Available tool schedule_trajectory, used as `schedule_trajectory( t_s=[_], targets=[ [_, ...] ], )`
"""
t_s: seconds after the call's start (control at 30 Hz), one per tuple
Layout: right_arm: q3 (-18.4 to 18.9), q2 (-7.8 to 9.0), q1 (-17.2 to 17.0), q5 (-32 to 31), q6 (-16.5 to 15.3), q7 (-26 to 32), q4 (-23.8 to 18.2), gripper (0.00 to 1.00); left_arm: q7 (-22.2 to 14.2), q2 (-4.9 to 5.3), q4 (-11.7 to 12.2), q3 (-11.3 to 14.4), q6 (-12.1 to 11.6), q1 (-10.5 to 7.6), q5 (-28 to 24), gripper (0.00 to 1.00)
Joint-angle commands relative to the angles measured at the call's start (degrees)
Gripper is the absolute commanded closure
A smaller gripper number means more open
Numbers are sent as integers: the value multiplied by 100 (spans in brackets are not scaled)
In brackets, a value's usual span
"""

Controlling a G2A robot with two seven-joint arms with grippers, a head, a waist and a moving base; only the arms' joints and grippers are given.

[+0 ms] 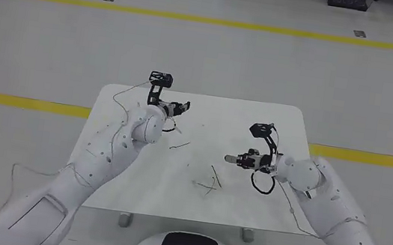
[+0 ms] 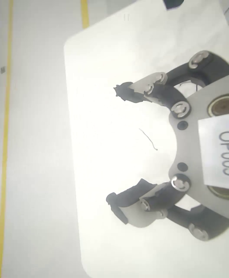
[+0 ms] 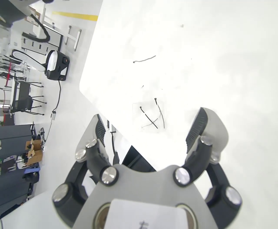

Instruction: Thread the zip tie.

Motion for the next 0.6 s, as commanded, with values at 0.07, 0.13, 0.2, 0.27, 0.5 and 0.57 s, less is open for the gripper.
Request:
schedule_trajectory(
  t_s=[0.07, 0.13, 0.2, 0.27, 0.5, 0.57],
  targets=[
    [17, 7, -13, -3, -9, 40, -13, 0, 5, 0, 1, 0, 5, 5, -2, 0],
    [17, 7, -13, -3, -9, 40, -13, 0, 5, 0, 1, 0, 5, 5, -2, 0],
    [17, 7, -13, -3, -9, 40, -13, 0, -22, 0, -7, 38, -73, 23, 27, 0],
    [17, 7, -13, -3, -9, 40, -13, 0, -177, 17, 65, 138, -452, -10, 261, 0],
    [17, 7, -13, -3, -9, 40, -13, 0, -1353, -150, 1044, 646, -1435, -566, 476, 0],
    [17, 7, -13, -3, -9, 40, -13, 0, -1362, -259, 1376, 793, -1531, -706, 411, 0]
  ],
)
